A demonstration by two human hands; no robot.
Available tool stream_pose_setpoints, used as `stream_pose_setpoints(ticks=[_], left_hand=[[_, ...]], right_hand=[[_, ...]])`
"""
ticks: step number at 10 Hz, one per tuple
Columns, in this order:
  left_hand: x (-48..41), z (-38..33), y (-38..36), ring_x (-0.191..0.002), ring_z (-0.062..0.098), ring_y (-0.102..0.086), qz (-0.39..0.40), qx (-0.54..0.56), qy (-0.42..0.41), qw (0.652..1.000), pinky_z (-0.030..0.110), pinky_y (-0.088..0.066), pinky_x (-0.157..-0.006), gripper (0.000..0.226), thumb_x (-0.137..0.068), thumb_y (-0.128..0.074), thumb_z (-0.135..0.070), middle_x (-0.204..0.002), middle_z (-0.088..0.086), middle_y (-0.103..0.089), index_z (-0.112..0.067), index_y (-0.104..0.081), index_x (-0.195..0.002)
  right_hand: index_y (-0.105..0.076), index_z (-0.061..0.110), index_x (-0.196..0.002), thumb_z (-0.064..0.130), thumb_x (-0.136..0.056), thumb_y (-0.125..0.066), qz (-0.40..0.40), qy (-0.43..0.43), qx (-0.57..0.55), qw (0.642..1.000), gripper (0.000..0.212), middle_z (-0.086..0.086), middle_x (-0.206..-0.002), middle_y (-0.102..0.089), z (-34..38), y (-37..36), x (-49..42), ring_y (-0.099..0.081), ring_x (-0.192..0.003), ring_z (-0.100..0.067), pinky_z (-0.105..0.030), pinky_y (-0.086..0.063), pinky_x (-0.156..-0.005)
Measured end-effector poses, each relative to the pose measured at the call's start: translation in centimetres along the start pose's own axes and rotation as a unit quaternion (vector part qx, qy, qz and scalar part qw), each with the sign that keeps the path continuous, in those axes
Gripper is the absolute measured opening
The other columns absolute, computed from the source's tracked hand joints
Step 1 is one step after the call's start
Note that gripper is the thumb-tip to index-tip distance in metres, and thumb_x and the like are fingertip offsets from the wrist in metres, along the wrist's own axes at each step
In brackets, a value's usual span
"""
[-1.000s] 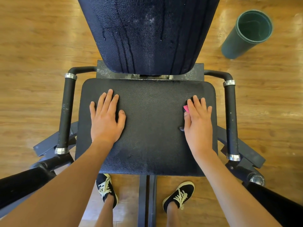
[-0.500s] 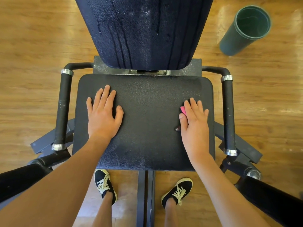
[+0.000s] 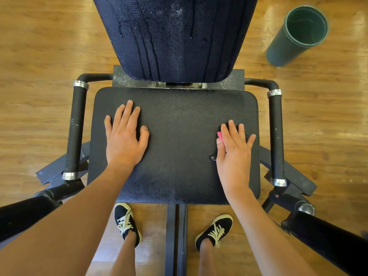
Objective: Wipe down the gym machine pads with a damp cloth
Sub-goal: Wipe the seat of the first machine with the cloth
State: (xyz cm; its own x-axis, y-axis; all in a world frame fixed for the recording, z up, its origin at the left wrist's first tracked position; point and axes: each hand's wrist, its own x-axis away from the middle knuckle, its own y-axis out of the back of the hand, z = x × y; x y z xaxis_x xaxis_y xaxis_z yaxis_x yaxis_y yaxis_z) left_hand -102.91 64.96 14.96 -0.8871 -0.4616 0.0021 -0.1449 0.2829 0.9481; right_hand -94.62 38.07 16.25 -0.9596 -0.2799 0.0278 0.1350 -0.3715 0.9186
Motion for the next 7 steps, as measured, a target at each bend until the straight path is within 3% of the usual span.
stream_pose_setpoints(ticks=[1,3,7], left_hand=[[0.0,0.0,0.2,-0.156,0.021,-0.017,0.000,0.001,0.001,1.000,0.053,-0.006,-0.127,0.055,-0.103,-0.037,-0.039,-0.168,0.002,-0.027,-0.016,-0.043,-0.153],[0.1,0.0,0.0,-0.155,0.022,-0.018,0.001,-0.002,-0.001,1.000,0.054,-0.007,-0.126,0.055,-0.103,-0.036,-0.038,-0.167,0.003,-0.028,-0.015,-0.044,-0.152],[0.0,0.2,-0.2,-0.155,0.022,-0.017,-0.005,-0.005,-0.004,1.000,0.053,-0.005,-0.126,0.055,-0.103,-0.037,-0.039,-0.167,0.003,-0.028,-0.015,-0.043,-0.152]], right_hand=[[-0.055,0.008,-0.146,0.008,-0.103,-0.054,0.007,-0.007,-0.010,1.000,0.043,-0.013,-0.157,-0.046,0.1,0.1,1.4,-0.033,-0.150,-0.039,-0.053,-0.004,-0.123],[-0.056,0.008,-0.144,0.014,-0.105,-0.047,0.017,-0.010,-0.025,0.999,0.041,-0.011,-0.156,-0.048,0.1,0.2,6.3,-0.035,-0.149,-0.038,-0.055,-0.010,-0.123],[-0.058,0.004,-0.142,0.004,-0.097,-0.063,0.002,0.019,-0.002,1.000,0.046,-0.013,-0.154,-0.049,0.0,-0.1,3.0,-0.036,-0.149,-0.040,-0.054,-0.012,-0.124]])
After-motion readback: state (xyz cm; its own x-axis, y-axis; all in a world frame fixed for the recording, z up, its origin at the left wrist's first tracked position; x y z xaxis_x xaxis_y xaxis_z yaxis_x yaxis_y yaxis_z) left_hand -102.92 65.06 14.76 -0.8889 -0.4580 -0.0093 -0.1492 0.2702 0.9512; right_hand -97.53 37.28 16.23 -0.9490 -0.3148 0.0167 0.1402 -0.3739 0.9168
